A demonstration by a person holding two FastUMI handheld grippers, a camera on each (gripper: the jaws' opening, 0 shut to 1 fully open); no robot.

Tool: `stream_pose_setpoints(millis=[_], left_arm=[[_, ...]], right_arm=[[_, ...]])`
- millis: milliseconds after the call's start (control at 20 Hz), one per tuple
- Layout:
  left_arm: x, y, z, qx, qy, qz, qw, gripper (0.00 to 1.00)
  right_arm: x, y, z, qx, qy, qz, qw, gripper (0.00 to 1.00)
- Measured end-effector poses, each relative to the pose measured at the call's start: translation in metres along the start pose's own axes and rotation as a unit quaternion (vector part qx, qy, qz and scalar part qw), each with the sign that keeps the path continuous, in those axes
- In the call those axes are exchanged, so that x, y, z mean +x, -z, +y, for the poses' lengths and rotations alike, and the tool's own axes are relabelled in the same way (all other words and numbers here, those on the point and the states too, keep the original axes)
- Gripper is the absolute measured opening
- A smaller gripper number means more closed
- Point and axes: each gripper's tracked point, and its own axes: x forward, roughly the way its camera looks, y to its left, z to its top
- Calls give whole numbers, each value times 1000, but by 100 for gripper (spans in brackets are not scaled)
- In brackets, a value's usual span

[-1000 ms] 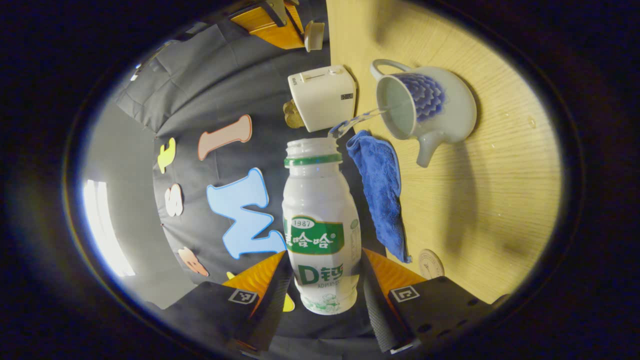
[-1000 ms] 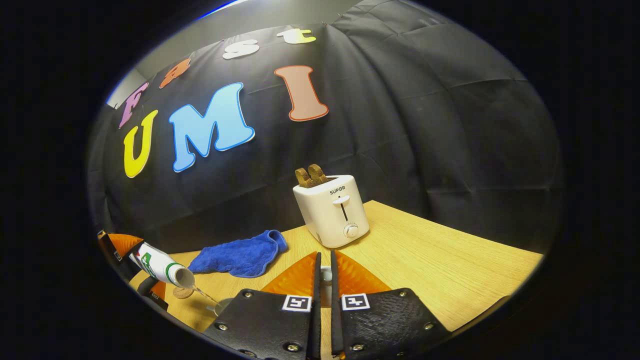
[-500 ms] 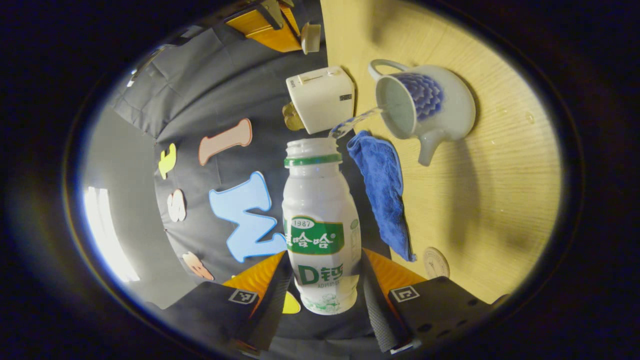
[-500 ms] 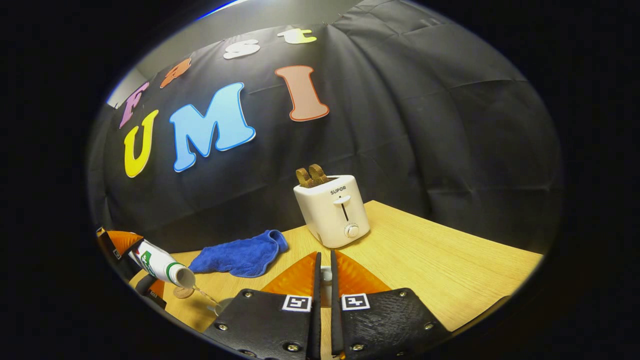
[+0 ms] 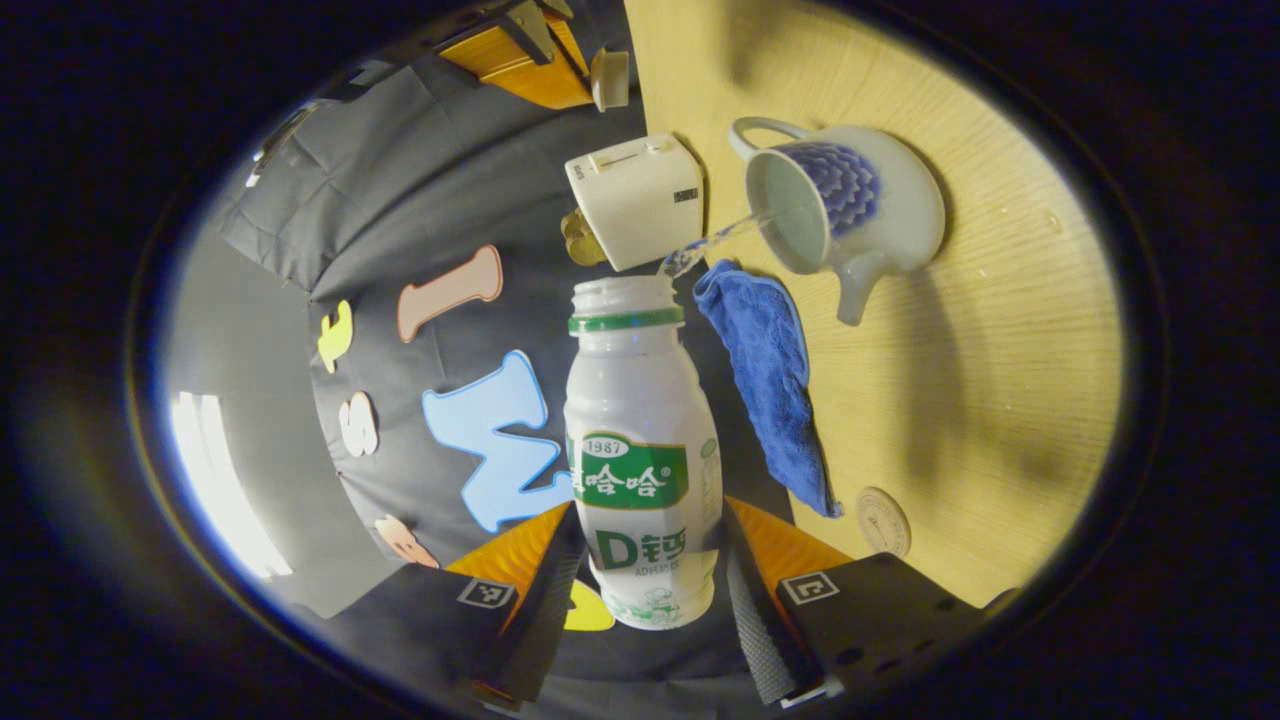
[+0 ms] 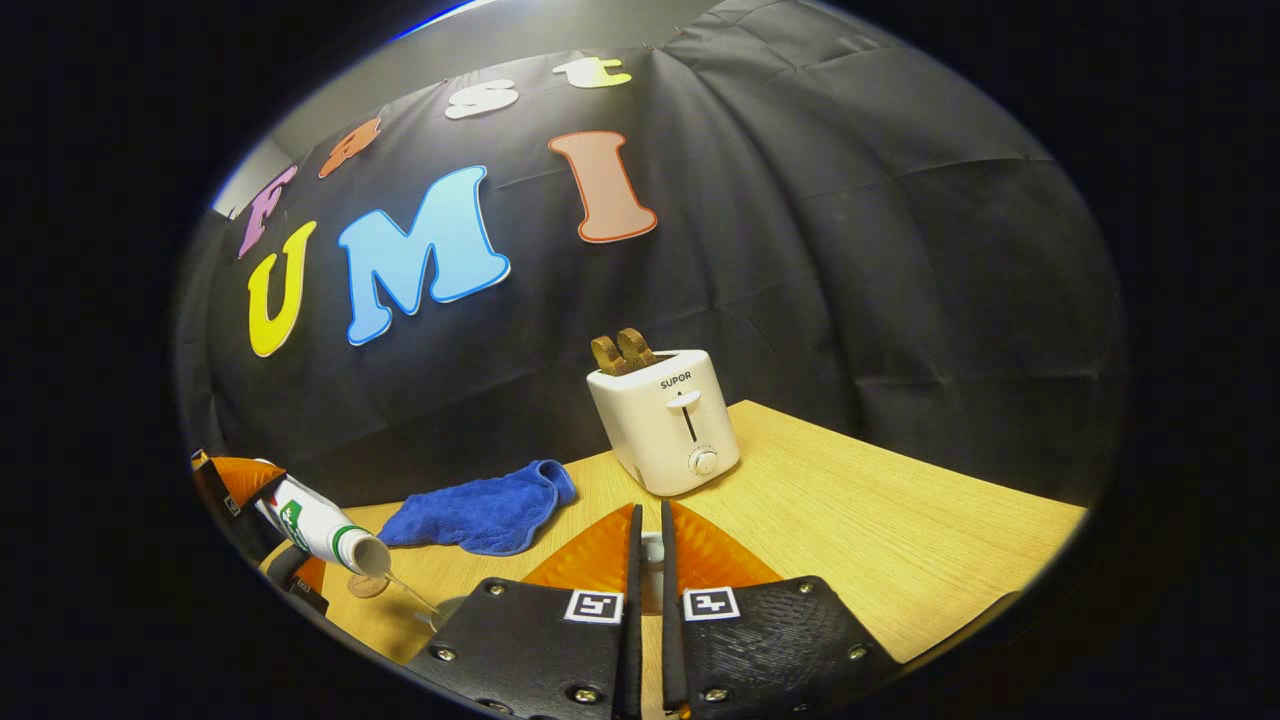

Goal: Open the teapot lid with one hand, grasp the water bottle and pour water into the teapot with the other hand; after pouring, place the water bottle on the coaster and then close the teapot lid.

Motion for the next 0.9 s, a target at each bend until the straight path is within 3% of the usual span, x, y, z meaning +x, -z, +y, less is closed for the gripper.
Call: stream_pose_setpoints(millis=[900], left_arm=[[0, -7, 6, 47, -11, -18, 999, 81]], right_arm=[[0, 1, -1, 5, -1, 2, 1000, 8]])
